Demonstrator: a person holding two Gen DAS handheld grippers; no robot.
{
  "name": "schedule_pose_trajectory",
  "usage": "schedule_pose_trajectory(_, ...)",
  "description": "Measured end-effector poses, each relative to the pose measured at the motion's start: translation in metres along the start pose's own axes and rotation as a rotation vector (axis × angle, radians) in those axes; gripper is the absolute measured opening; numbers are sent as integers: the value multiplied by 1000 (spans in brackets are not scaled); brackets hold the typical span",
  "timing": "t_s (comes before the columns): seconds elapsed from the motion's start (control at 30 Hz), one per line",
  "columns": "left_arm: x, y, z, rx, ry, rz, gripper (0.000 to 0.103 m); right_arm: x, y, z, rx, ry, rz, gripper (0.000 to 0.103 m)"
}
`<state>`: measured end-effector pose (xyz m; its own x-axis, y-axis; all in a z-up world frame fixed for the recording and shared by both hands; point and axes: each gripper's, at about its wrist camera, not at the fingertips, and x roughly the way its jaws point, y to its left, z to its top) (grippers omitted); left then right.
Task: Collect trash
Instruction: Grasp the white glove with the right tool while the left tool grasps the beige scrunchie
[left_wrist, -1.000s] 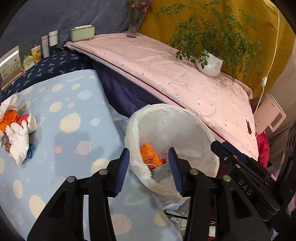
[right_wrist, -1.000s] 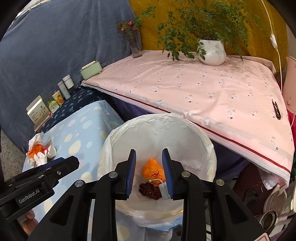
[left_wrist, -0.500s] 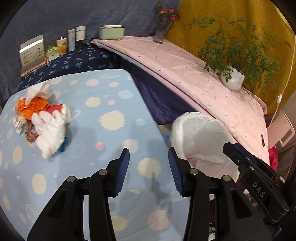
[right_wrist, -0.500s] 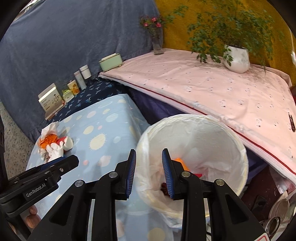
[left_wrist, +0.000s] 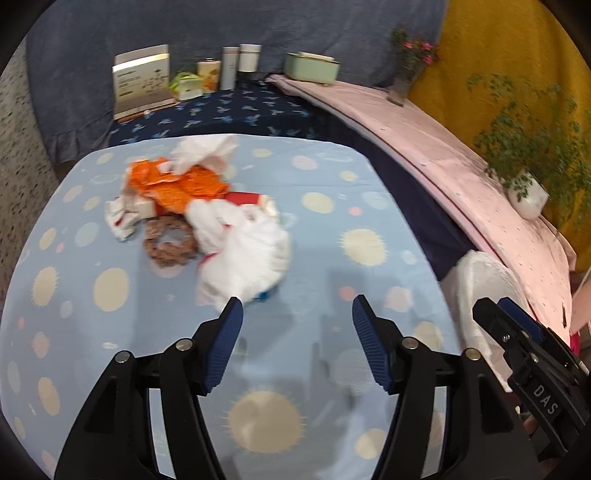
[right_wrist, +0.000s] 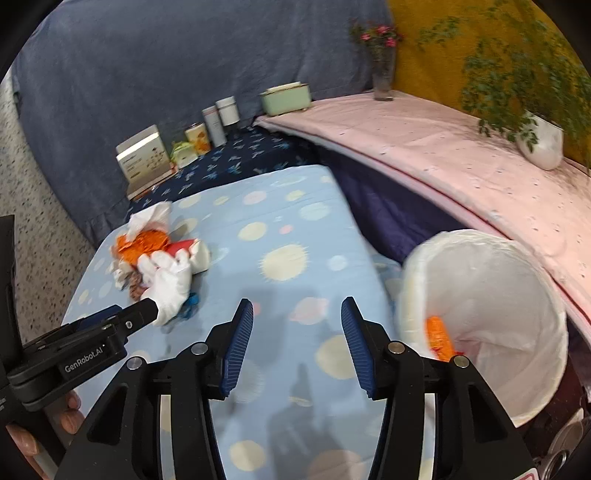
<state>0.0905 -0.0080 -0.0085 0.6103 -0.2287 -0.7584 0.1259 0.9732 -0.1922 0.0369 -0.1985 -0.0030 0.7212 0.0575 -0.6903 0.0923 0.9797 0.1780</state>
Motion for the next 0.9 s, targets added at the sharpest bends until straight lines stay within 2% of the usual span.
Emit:
schedule_pose_trajectory(0.17,1,46,1,-42,-14,60,67,24,40,-4,-36,39,42,52)
schedule_pose_trajectory(0.3,4,82,1,-72,-11,101,68,43,72,-7,-59,63,78,53)
schedule_pose_trajectory(0.53,11,130,0,-135,3,125,69,76,116,-9,-78,99,120,53)
schedule_pose_trajectory(0.63,14,148,-1,-162,4,136,73,89,129,-9,-83,113,130,53)
schedule_pose_trajectory(0.73,18,164,0,-185,5,140,74,104,141,-8,-87,125,132,58)
schedule_pose_trajectory(0.9,28,181,3,-204,12,140,74,128,156,-10,-99,151,121,58)
